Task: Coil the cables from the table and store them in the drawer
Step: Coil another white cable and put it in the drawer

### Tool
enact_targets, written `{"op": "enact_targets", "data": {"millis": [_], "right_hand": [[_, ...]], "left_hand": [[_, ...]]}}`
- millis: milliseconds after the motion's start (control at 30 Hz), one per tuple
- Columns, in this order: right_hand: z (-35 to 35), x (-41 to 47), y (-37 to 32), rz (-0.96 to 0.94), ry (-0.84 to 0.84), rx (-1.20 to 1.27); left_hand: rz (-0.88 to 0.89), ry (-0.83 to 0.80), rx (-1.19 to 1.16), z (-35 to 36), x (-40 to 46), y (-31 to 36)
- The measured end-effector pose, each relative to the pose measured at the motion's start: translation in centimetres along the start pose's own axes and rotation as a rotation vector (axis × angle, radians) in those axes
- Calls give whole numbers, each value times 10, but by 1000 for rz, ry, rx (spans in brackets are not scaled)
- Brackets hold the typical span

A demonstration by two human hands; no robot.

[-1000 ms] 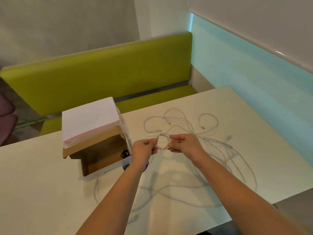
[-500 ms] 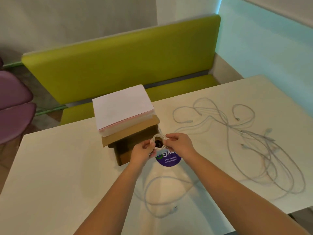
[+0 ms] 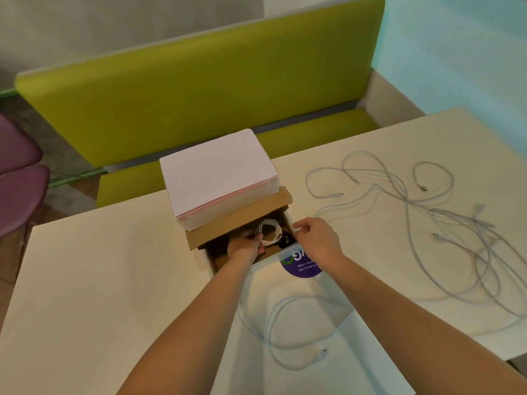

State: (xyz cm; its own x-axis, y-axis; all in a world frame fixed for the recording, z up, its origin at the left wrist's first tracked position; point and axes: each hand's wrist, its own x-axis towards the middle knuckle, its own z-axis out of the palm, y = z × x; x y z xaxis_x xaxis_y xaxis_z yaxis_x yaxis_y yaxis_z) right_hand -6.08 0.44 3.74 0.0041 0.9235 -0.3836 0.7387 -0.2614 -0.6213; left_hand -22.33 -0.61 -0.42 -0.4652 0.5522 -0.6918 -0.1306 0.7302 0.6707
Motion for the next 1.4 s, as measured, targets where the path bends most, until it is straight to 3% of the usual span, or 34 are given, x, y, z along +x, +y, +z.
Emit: {"op": "enact_targets", "data": {"millis": [167,367,600,800,967,1133,1267,1400], "right_hand": [[6,1,9,-32,7,28],[5,-2,23,-80,17,213],[-8,-13,42,-40,69,382],[-14,-14,72,21,117,222],[-9,-16,94,-17,0,21],[-4,-22,98,-56,-21,-100],[-12,-27,95,-84,90,68],[-37,-36,78,-91,261,304]], "left_hand": [[64,-1,137,4,6,-4],[198,19,511,8,4,-1],[299,-2,625,5,0,-3],[332,39,622,2,-20,-3],[548,61,581,8,-43,-13],[582,-89,496,21,-67,-20],[575,-212,439,30,-82,-32],[691,-253,606,42,-92,-33]]}}
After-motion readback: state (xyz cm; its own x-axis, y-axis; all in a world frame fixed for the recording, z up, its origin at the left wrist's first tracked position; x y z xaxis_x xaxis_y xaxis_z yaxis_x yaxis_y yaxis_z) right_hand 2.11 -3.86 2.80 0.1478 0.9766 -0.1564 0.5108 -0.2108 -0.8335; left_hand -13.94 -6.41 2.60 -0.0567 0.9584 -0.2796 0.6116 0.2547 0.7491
